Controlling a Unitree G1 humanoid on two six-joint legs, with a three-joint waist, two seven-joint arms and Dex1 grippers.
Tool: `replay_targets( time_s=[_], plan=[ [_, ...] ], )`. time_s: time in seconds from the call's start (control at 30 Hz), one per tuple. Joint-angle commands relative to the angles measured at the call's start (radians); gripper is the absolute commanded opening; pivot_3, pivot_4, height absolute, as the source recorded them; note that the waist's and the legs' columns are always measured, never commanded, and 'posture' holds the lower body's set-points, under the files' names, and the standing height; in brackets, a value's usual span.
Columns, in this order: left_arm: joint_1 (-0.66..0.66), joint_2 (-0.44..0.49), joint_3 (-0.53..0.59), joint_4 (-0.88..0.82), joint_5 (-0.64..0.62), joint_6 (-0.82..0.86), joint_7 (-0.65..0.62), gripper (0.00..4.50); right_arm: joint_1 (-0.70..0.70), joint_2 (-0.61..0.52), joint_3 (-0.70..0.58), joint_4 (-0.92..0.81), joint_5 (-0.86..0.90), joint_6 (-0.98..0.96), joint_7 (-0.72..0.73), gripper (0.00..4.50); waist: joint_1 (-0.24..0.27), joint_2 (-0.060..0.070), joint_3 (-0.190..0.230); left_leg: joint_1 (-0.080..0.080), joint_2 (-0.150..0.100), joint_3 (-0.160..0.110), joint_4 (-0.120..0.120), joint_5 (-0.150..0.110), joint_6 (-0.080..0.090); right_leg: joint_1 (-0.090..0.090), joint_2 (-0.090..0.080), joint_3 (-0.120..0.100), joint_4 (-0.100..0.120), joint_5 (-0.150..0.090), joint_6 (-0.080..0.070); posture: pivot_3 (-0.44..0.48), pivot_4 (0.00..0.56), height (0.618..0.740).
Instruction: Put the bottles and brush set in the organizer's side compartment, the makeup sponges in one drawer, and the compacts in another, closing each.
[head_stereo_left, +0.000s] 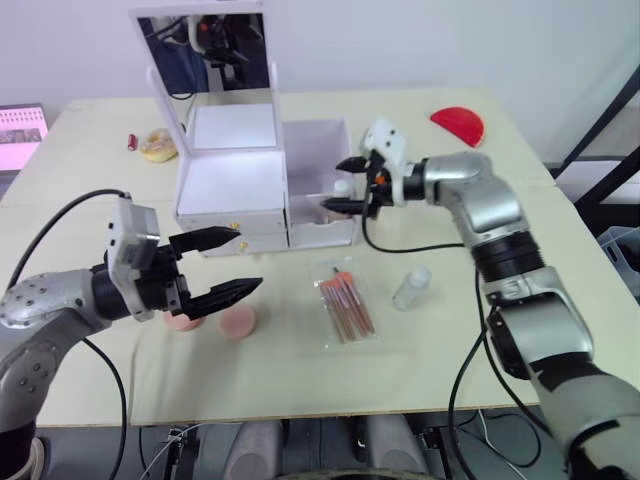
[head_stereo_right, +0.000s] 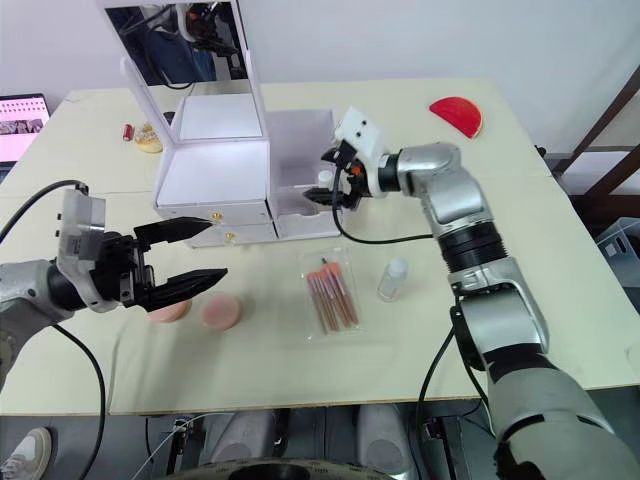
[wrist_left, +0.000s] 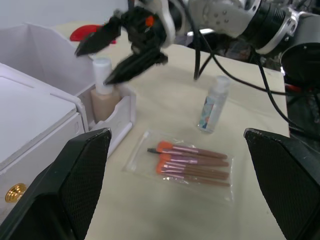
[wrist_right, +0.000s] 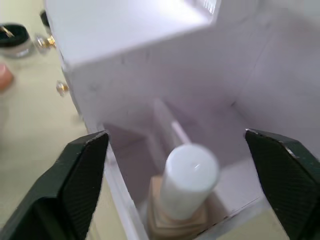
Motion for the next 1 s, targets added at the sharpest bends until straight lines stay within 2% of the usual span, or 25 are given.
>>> replay_targets(
  time_s=[0.03,0.27,0.4,0.57,0.67,0.7,0.83,1.0],
  plan=[
    [-0.005,0.02,0.035,-0.019,-0.019,-0.003,-0.008,4.5,-0.026,-0.109,-0.12,-0.166,0.09,0.096,0.035,4.48,0.004,0.0,0.0,0.0,0.0,0.0,0.0,0.0,0.0,0.0,0.0,0.0,0.0,0.0,0.0,0.0,0.15,0.739],
    [0.018,0.062,0.065,-0.002,-0.027,0.005,-0.049,4.5,0.187,-0.343,-0.309,-0.287,0.22,0.124,0.152,4.48,0.001,-0.001,0.0,0.0,0.0,0.001,0.0,0.0,0.0,0.001,0.0,0.0,-0.002,-0.002,-0.003,0.0,0.15,0.739],
    [0.054,0.108,0.105,0.024,-0.025,0.009,-0.113,4.5,0.45,-0.466,-0.449,-0.349,0.258,0.092,0.218,4.48,0.002,0.0,0.0,0.0,0.0,0.001,0.0,0.0,0.0,0.0,-0.001,0.0,-0.001,-0.002,-0.003,0.0,0.15,0.739],
    [0.086,0.132,0.134,0.036,-0.013,0.003,-0.147,4.5,0.707,-0.508,-0.555,-0.434,0.285,0.048,0.243,4.48,-0.005,0.0,0.0,0.001,0.001,0.003,0.0,0.0,0.0,0.001,-0.001,0.001,-0.001,-0.002,-0.003,0.0,0.15,0.739],
    [0.153,0.151,0.223,0.1,0.03,0.009,-0.173,4.5,0.993,-0.502,-0.762,-0.395,0.279,0.025,0.303,4.48,0.006,-0.002,0.0,0.002,0.002,0.004,0.001,0.0,0.0,0.001,-0.001,0.001,-0.001,-0.004,-0.001,0.0,0.15,0.739],
    [0.185,0.155,0.258,0.141,0.059,-0.001,-0.183,4.5,1.048,-0.496,-0.812,-0.359,0.26,-0.005,0.285,4.48,0.012,-0.002,0.0,0.002,0.002,0.003,0.001,0.0,0.0,0.002,0.0,0.0,-0.001,-0.004,0.0,0.0,0.15,0.739],
    [0.27,0.165,0.349,0.313,0.176,-0.081,-0.231,4.5,1.119,-0.49,-0.866,-0.283,0.234,-0.113,0.241,4.48,0.001,0.0,0.001,0.001,0.001,0.007,0.002,-0.001,0.001,0.0,-0.002,0.002,-0.002,-0.004,0.0,0.0,0.15,0.739],
    [0.285,0.198,0.427,0.541,0.273,-0.176,-0.291,4.5,1.151,-0.503,-0.868,-0.227,0.236,-0.159,0.25,4.48,-0.007,-0.002,0.001,0.002,0.003,0.008,0.002,-0.001,0.0,-0.001,-0.003,0.0,-0.004,-0.005,-0.001,0.0,0.15,0.739]
  ],
)
